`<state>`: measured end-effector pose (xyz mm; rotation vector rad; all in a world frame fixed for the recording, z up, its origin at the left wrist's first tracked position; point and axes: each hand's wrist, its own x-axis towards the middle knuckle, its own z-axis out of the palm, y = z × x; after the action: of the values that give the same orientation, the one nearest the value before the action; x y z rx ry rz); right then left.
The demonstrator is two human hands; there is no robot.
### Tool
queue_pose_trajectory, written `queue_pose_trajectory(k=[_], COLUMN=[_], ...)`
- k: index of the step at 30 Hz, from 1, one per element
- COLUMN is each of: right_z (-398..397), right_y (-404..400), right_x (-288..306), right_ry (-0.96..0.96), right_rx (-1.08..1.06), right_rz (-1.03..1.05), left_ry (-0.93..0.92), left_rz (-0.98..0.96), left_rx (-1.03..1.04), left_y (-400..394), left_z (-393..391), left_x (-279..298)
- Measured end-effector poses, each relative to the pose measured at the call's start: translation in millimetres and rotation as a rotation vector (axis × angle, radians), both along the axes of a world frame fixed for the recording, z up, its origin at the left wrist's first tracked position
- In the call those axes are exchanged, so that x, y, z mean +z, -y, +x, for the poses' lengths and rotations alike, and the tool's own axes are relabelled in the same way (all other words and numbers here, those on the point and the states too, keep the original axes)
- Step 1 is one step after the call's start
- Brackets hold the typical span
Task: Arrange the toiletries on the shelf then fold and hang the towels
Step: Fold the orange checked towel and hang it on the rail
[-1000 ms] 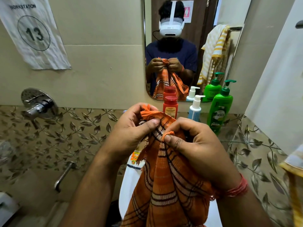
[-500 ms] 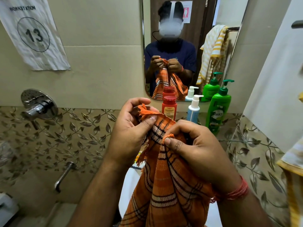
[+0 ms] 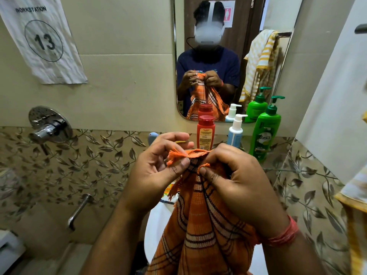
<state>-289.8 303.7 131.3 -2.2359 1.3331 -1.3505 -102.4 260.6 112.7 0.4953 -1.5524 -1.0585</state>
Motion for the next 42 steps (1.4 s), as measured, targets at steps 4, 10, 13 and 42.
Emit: queue_pose_trajectory(k=[4,10,13,42], right_z=[4,8,10,4], right_y=[-1,-1,-1,-1], right_x=[-3,-4,-4,-1], right_ry=[0.010,0.017,0.013,-0.006], right_rx=[0.000,-0.025,-0.024,0.117], right_rz=[-0.014,-0.019,-0.025,0.014], left_ry=[-0.007,0.217,0.242,-0.265], left_rz=[-0.068,-0.406,-0.562,0.390], left_rx=[0.059,0.607,0.801,-0.082], left_y=[-3,-10,-14,7], left_z=[3,-7,-13,-13], left_x=[-3,-13,-14,-4])
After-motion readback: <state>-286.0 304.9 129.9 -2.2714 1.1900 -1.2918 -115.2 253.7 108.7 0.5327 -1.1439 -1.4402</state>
